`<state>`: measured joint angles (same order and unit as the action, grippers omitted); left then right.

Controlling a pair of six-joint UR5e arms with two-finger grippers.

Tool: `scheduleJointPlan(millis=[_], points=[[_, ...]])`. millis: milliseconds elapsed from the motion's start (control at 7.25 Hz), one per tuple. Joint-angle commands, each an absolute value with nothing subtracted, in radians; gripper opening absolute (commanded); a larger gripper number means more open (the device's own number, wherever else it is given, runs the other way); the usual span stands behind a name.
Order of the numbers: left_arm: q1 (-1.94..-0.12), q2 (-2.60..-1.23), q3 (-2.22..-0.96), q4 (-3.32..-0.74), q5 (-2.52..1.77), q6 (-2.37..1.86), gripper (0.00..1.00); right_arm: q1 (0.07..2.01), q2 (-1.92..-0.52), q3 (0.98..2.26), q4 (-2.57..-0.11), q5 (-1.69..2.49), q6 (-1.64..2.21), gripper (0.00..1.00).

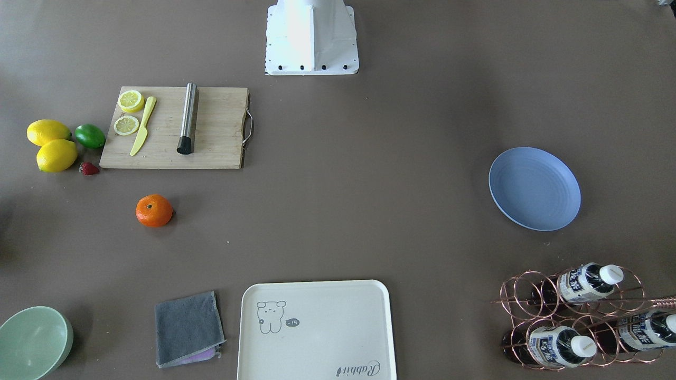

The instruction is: Pick orange to plate

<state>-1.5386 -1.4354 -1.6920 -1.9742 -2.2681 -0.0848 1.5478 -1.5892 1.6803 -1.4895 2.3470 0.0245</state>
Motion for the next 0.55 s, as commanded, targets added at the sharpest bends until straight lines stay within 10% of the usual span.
scheduleJointPlan(millis=[0,414], points=[[-1.539,-1.436,-1.692,-1.974,-2.267,-0.086,0.98,1.548,-1.591,1.681,-1.489,2.349,0.025,1.0],[-1.539,-1.437,-1.692,-1.974,-2.267,-0.086,0.98,1.548,-1.589,1.675,-1.489,2.347,0.025,1.0]])
